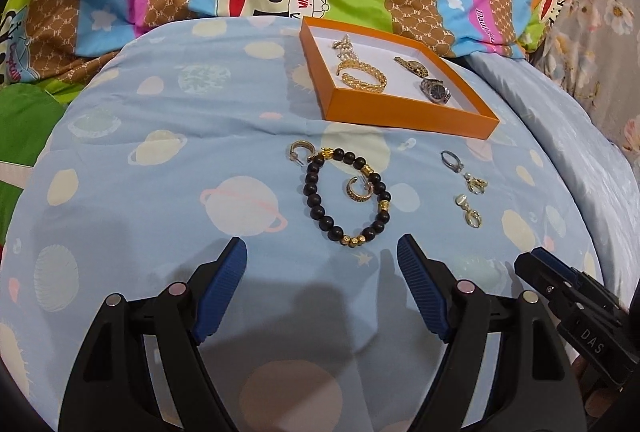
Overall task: Organize jewelry
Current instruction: 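Lower the left tool onto the black bead bracelet and grasp it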
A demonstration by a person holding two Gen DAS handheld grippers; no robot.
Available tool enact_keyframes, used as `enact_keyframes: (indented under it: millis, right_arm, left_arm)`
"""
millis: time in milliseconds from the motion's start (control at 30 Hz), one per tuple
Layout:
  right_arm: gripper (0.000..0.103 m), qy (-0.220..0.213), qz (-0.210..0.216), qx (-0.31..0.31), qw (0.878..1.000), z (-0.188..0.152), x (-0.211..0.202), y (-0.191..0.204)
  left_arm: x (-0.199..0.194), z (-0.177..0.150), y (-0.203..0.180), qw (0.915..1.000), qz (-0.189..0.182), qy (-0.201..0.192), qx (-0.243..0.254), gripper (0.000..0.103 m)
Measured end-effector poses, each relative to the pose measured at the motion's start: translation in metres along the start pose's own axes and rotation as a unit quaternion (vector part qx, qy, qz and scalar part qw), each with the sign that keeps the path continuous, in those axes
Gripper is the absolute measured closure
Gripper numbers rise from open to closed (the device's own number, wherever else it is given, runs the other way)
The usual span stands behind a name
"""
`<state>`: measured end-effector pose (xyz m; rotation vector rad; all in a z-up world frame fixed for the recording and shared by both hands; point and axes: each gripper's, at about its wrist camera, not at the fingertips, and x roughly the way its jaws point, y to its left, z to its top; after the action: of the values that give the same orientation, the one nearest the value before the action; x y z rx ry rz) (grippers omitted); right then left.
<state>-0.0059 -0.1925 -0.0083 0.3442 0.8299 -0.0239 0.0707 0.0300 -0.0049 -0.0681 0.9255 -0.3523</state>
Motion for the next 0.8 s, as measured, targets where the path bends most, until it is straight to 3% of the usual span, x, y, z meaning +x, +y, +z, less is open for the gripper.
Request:
enact_keyframes:
  millis: [233, 467, 633, 733, 800]
  right_arm:
    - [0.066, 0.002, 0.000, 0.001, 1.000, 0.000, 0.001, 0.000]
    - [0.065, 0.001, 0.005, 0.003, 1.000, 0.001, 0.002, 0.001]
    - [0.065, 0.001, 0.010, 0.005, 1.000, 0.002, 0.004, 0.002]
    - [0.065, 0.001, 0.013, 0.009, 1.000, 0.004, 0.004, 0.002]
    - [0.065, 0.001, 0.013, 0.008, 1.000, 0.004, 0.004, 0.002]
  left_arm:
    - [-0.002, 0.009, 0.013, 0.9996, 0.007, -0.014, -0.022, 0.030]
    - [0.014, 0.016, 0.002, 0.9987, 0.045, -0.005, 0.024, 0.060]
    - [0.024, 0.020, -0.011, 0.9964, 0.064, 0.001, 0.057, 0.062]
    - [0.026, 0.022, -0.016, 0.9952, 0.068, 0.002, 0.070, 0.073]
    - [0.025, 0.022, -0.017, 0.9955, 0.058, 0.001, 0.074, 0.095]
